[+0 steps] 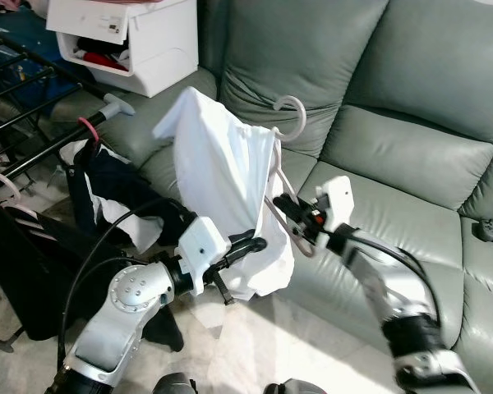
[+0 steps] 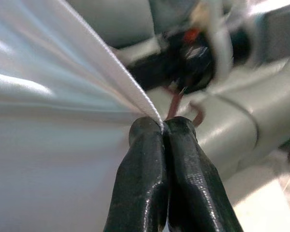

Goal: Hang hanger

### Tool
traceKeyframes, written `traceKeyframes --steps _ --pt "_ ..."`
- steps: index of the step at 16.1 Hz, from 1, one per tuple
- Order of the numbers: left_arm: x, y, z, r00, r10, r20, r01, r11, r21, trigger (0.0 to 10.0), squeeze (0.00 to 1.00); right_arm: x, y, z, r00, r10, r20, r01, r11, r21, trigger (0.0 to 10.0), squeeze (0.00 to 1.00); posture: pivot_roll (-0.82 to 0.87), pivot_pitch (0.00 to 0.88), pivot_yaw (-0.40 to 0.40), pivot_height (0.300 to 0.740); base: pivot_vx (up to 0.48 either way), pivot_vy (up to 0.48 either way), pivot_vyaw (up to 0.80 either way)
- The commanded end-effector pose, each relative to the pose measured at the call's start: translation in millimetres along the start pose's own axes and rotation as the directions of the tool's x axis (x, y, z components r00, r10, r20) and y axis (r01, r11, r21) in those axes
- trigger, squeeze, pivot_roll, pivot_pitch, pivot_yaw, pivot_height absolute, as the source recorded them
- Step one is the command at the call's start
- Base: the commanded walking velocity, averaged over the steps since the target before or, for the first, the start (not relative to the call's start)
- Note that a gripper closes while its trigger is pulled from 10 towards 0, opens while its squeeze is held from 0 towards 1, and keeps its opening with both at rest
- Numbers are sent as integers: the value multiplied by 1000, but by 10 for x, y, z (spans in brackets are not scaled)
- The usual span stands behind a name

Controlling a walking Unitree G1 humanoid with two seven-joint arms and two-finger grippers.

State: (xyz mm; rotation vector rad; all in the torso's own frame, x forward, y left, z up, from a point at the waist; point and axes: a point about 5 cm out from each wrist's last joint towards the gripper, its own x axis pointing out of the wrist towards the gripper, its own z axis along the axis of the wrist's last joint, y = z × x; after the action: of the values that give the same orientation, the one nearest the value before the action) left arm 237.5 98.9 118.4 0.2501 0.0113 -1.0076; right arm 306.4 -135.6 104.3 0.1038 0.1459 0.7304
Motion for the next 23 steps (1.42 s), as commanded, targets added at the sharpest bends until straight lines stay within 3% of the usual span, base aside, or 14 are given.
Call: traceKeyframes --steps 1,3,5,8,12,13,17,18,19,21,23 --pt "0 24 -51 999 19 -39 -16 998 59 0 0 -54 22 177 997 60 52 -58 998 -40 10000 0 -18 0 -51 740 0 0 0" --pt "-42 170 -51 992 121 -39 -114 984 139 0 0 -271 -39 71 994 96 -56 -99 993 -57 10000 0 -18 0 -51 740 0 0 0" --pt "-66 241 -48 986 167 -31 -158 970 186 0 0 -412 -80 20 986 113 -123 -123 990 -76 10000 0 -21 0 -52 740 0 0 0" --pt "-72 300 -67 979 204 -19 -193 950 244 0 0 -631 -89 -10 960 193 -204 -205 978 -36 10000 0 -30 0 -48 740 0 0 0" --pt "-18 261 40 983 178 53 -186 953 238 0 0 -494 -135 -8 976 125 -180 -141 987 -77 10000 0 -21 0 -47 740 0 0 0" --pt "-19 204 57 985 156 78 -170 960 223 0 0 -403 -189 -6 987 50 -151 -65 994 -91 10000 0 -15 0 -49 740 0 0 0" --pt "13 100 32 989 118 87 -132 976 174 0 0 -298 -143 4 989 76 -130 -88 992 -88 10000 0 -9 0 -53 740 0 0 0" --pt "18 85 21 990 112 82 -124 979 164 0 1000 -287 -137 14 989 80 -122 -91 992 -89 10000 0 -12 0 -54 740 0 0 0" --pt "30 53 -7 994 88 63 -97 983 157 10000 1000 -274 -134 30 991 81 -105 -91 991 -98 10000 0 -12 0 -54 740 0 0 0" --pt "49 -40 -66 999 12 32 -16 990 142 10000 1000 -278 -100 93 993 110 -40 -114 988 -103 10000 0 -16 0 -54 740 0 0 0" --pt "44 -59 -71 1000 0 30 -4 990 138 10000 1000 -300 -75 105 991 135 -19 -136 985 -109 10000 0 -20 0 -52 740 0 0 0"
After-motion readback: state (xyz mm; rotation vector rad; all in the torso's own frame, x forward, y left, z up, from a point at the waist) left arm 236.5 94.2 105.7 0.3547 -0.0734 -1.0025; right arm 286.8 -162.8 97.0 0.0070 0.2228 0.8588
